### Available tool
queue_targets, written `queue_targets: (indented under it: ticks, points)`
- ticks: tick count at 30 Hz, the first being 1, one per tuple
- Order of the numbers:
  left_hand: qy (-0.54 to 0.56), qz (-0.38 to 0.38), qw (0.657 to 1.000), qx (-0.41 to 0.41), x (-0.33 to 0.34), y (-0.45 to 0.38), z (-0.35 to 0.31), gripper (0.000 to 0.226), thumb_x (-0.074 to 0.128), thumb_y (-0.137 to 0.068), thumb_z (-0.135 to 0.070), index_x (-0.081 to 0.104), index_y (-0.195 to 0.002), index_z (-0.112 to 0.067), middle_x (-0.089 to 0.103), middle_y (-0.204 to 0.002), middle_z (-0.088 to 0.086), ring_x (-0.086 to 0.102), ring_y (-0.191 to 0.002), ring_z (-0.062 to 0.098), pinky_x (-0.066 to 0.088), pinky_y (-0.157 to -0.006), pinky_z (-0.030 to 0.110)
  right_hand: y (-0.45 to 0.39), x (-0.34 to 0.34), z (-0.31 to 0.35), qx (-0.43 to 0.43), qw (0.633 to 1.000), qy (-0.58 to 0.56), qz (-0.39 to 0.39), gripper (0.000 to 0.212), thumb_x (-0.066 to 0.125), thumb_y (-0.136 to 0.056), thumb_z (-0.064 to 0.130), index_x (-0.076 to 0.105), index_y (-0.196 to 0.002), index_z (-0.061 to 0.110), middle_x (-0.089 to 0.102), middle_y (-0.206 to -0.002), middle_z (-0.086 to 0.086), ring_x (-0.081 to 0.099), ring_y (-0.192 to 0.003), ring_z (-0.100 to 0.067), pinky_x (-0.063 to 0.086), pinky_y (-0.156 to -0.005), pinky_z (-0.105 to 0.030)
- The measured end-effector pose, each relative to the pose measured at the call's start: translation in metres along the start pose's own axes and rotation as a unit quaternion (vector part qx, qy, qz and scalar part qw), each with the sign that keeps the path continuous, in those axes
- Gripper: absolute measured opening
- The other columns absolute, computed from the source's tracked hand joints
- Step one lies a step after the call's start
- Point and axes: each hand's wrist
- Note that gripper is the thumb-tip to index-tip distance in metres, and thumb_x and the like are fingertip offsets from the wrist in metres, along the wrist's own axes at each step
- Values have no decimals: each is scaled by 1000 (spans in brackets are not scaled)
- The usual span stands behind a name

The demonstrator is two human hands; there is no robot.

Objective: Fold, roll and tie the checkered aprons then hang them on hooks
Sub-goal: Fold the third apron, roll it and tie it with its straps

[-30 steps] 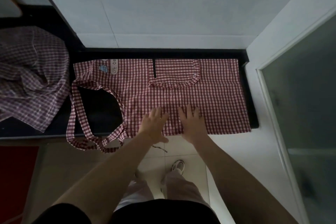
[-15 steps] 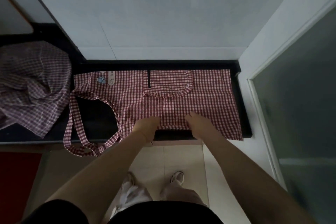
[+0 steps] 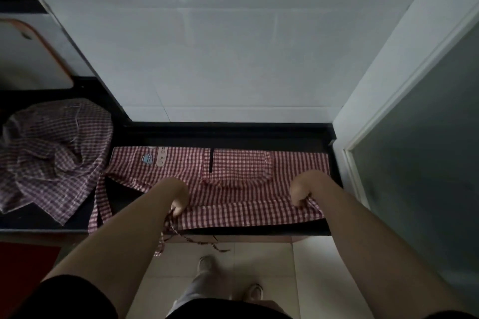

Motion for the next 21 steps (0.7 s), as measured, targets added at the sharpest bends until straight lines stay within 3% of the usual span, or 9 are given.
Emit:
queue_targets:
  ticks: [3, 5, 9, 13, 17, 21]
  points:
    - [39, -161, 986, 5, -19, -23, 2, 27, 53, -94, -9, 61, -119, -3, 62, -126, 14, 60, -113, 26, 50, -99, 37, -10, -21, 7, -30, 994, 12, -101, 45, 57, -94, 18, 54, -138, 8, 56, -126, -11, 57, -113, -28, 49, -100, -39]
    - [80, -214, 974, -4, -30, -39, 0, 24, 53, -96, -16, 63, -115, -7, 64, -120, 13, 61, -110, 26, 50, -98, 39, -20, -28, 12, -23, 988, 6, -155, 31, 53, -97, 17, 61, -126, 7, 59, -111, -8, 60, -105, -25, 50, -98, -38]
    - [107, -216, 970, 29, -36, -71, -5, 23, 51, -97, -25, 65, -107, -9, 66, -111, 9, 57, -89, 19, 50, -83, 32, -38, -20, 16, 3, 985, 10, -175, 24, 47, -102, 20, 61, -118, 9, 61, -111, -7, 61, -102, -22, 51, -95, -35]
    - [104, -209, 970, 73, -46, -90, -7, 28, 46, -99, -26, 65, -109, -8, 63, -113, 10, 55, -89, 18, 51, -87, 32, -59, -16, 12, 31, 979, 3, -202, 23, 54, -99, 25, 65, -111, 8, 58, -89, -3, 60, -88, -19, 50, -82, -30]
    - [65, -233, 964, 113, -65, -99, -10, 33, 40, -102, -29, 53, -129, -15, 54, -127, 12, 57, -108, 27, 50, -93, 39, -67, -27, 7, 55, 973, -7, -225, 24, 56, -98, 20, 63, -117, 7, 65, -113, -9, 63, -102, -24, 51, -91, -33]
    - [24, -225, 968, 107, -78, -106, -16, 43, 50, -100, -32, 38, -140, -21, 54, -125, 11, 59, -106, 27, 49, -78, 35, -78, -31, 2, 67, 971, -5, -231, 26, 59, -97, 17, 61, -122, 9, 63, -120, -10, 62, -106, -24, 50, -93, -33]
Point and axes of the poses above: each hand's wrist, its own y-axis away from the middle knuckle, its own x-axis out of the palm, z = x × y
